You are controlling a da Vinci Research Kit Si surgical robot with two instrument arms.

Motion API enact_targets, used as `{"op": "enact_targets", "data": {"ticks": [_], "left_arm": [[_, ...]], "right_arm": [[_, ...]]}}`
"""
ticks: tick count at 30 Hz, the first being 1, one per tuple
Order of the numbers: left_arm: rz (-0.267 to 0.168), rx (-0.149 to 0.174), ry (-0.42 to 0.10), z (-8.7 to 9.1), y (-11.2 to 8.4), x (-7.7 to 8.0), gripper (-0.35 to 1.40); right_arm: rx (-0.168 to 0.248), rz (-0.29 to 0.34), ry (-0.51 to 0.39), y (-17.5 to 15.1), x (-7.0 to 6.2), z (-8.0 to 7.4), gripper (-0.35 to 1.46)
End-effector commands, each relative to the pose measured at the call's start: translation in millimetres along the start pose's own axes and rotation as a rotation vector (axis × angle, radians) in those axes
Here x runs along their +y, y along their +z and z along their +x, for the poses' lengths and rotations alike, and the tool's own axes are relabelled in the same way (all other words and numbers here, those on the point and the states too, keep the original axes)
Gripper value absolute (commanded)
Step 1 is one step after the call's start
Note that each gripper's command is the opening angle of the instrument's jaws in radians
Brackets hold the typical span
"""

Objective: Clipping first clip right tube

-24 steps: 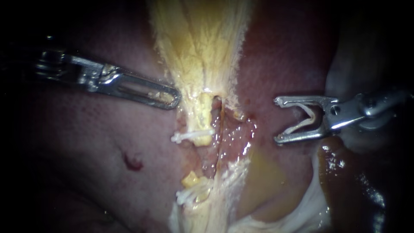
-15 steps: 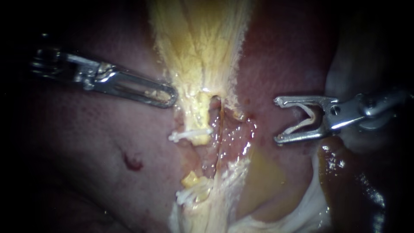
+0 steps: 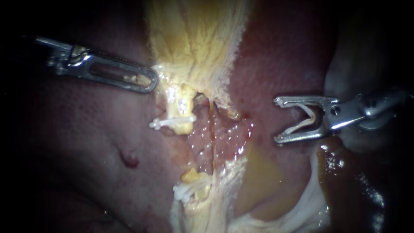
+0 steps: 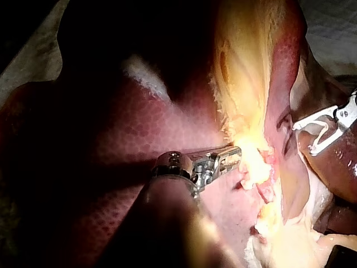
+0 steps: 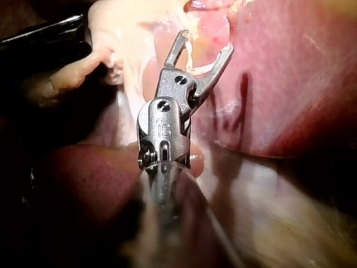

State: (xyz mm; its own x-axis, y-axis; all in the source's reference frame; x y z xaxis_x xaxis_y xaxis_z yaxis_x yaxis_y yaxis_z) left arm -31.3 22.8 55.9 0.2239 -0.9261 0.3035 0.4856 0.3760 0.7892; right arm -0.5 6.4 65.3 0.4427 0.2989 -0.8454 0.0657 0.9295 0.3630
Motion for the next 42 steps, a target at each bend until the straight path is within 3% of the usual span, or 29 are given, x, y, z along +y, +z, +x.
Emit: {"op": "enact_targets", "data": {"ticks": [1,14,24,31,42], "left_arm": [[-0.001,0.000,0.000,0.0,0.0,0.0,-0.35],[-0.001,0.000,0.001,0.1,0.0,0.1,-0.35],[-0.001,-0.001,0.001,0.2,0.1,0.1,-0.35],[-0.002,-0.001,0.001,0.2,0.1,0.1,-0.35],[-0.002,-0.001,0.001,0.2,0.1,0.1,-0.35]], "right_arm": [[0.002,0.005,0.000,0.1,-0.1,0.1,0.50],[0.013,0.084,0.061,5.0,-2.4,1.1,0.50],[0.009,0.156,0.168,9.8,-3.9,0.4,0.50],[0.001,0.186,0.224,12.5,-4.0,-0.7,0.50],[0.018,0.186,0.296,14.6,-2.7,-1.9,0.49]]}}
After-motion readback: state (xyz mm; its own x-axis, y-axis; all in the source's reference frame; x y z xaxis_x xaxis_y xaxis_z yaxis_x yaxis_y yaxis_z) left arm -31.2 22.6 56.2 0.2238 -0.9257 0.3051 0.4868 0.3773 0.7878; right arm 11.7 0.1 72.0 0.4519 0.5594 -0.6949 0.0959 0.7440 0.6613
